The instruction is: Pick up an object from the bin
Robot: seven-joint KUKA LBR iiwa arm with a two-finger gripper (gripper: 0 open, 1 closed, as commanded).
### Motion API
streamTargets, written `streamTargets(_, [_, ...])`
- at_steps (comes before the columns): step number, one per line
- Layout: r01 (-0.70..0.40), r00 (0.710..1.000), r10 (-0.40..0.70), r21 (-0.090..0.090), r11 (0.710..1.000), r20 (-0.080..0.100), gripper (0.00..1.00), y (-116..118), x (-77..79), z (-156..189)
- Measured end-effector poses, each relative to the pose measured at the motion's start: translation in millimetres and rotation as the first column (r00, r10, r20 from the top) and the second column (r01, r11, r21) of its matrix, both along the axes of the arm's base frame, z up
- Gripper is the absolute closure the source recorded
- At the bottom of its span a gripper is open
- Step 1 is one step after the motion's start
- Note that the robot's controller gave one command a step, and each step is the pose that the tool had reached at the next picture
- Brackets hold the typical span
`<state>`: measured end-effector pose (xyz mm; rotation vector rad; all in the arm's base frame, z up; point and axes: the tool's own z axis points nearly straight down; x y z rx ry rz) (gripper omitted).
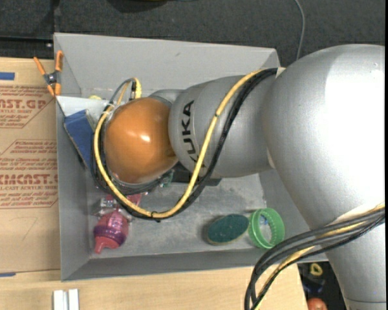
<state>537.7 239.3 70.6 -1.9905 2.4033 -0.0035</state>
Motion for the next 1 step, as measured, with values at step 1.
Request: streamTargets(1, [0.000, 1.000, 0.000, 0.001, 1.000, 0.000, 1.00, 0.1, -0.2, 0.5])
